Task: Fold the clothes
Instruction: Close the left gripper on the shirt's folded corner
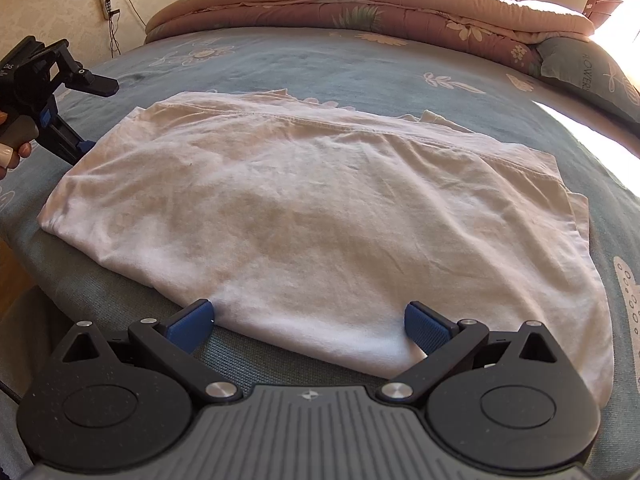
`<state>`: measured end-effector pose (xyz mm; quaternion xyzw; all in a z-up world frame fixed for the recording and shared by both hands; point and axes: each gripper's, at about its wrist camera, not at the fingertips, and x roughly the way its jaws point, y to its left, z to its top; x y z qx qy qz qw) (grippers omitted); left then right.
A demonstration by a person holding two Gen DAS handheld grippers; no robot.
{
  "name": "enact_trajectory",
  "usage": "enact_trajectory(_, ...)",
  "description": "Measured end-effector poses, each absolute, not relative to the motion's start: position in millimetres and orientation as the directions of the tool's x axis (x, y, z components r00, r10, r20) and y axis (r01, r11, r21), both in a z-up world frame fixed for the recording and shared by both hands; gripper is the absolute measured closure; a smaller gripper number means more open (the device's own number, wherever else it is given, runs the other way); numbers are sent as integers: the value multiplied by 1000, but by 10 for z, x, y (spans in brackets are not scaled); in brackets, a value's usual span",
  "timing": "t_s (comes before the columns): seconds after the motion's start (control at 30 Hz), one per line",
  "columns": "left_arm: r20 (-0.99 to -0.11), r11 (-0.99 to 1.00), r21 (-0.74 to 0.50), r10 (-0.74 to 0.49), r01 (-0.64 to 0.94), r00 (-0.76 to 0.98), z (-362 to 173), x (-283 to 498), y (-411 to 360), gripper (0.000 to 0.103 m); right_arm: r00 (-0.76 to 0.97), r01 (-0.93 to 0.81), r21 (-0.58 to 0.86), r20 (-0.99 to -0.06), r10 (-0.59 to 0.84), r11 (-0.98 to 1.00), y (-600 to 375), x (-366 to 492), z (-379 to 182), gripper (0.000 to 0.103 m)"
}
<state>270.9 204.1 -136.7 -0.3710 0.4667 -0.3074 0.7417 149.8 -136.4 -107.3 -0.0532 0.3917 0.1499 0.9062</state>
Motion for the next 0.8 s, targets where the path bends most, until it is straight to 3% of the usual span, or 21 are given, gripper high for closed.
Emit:
enact_trajectory(0.57,-559,634,-764,-743,121,368,-1288,2763,1874,14,660,-306,25,-715,231,952,-1377,1480,-1079,0)
enact_trajectory(0.77,-606,682,-726,-692,83,392,-1301,2712,1951,44,665,-321,23,-706,243,947,-1399,1447,-1077,0)
enact_trajectory(0.8,-626,703,-707,-671,74,397,-1299,2708,1957,56,668,-325,21,-703,245,945,-1401,1438,-1080,0)
